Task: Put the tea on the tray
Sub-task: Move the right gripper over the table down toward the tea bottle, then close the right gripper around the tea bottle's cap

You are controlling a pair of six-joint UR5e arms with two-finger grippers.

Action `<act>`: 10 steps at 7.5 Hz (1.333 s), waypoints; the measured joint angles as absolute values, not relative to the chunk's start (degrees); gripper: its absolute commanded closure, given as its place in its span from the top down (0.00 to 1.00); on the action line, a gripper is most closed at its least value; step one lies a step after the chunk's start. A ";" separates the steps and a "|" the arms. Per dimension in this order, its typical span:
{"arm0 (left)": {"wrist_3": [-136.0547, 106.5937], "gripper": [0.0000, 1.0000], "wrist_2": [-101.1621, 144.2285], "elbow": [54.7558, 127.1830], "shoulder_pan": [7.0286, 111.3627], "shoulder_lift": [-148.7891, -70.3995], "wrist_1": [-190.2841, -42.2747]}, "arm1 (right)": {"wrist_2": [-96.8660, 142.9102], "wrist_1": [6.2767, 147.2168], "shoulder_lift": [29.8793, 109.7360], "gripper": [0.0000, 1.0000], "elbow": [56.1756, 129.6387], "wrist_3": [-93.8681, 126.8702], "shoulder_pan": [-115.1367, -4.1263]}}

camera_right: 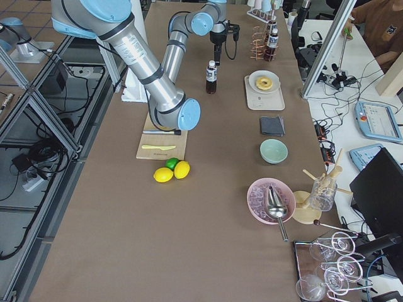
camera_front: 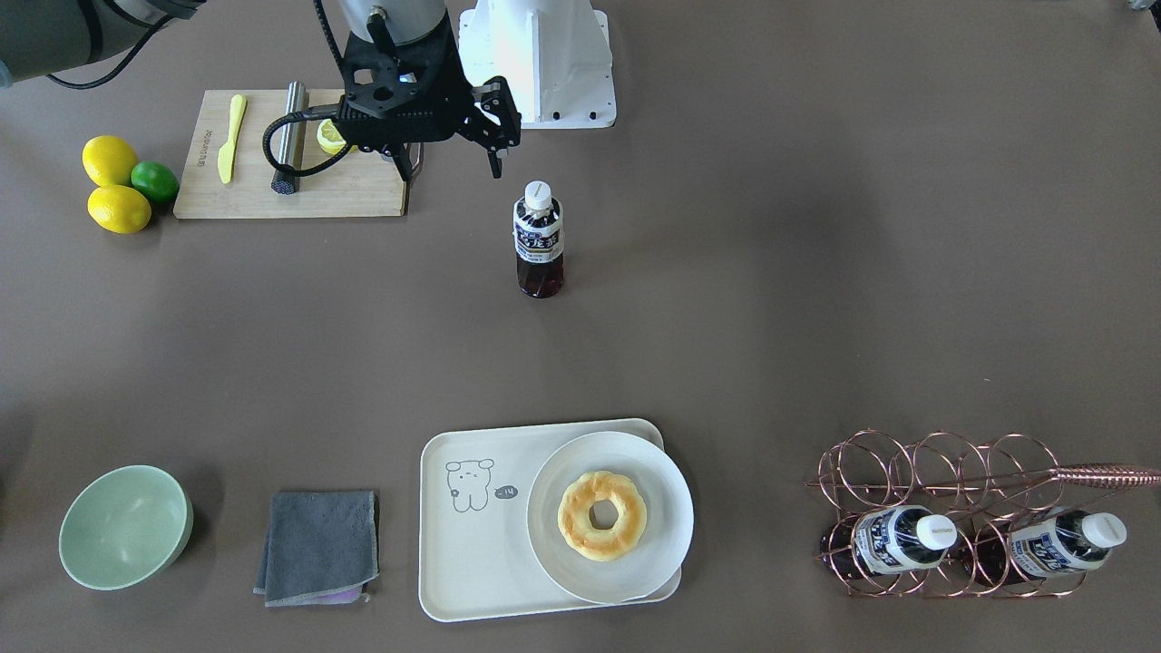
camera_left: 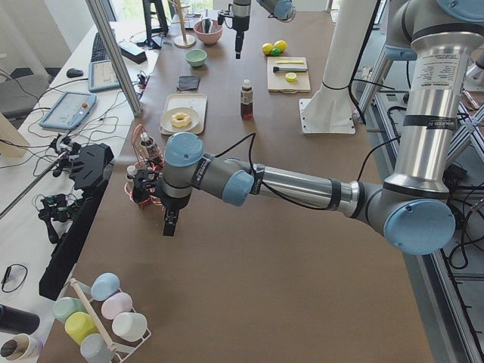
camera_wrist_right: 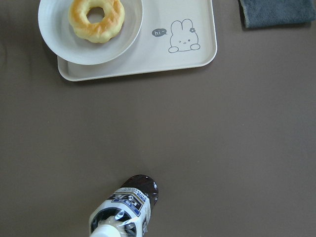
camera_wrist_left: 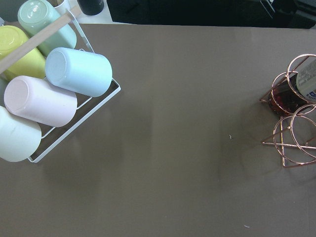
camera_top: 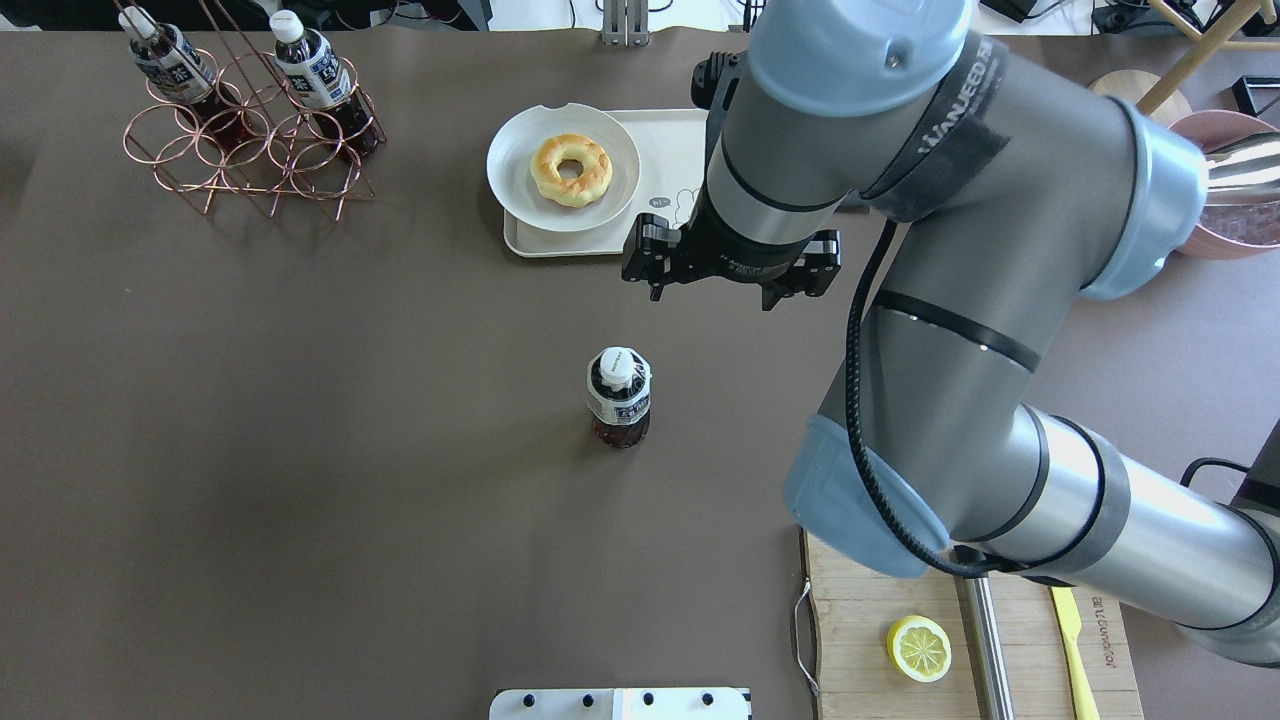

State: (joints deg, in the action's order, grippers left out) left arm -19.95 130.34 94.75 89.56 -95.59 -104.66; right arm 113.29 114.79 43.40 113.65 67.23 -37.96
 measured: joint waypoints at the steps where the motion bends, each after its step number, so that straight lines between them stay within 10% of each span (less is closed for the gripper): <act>1: -19.95 0.98 130.34 94.78 89.56 -95.45 -104.67 | 109.99 114.91 42.71 1.00 113.53 69.10 -35.32; 10: -19.92 0.98 130.27 94.40 89.53 -95.78 -104.60 | 99.07 112.37 38.94 0.83 107.09 70.67 -26.67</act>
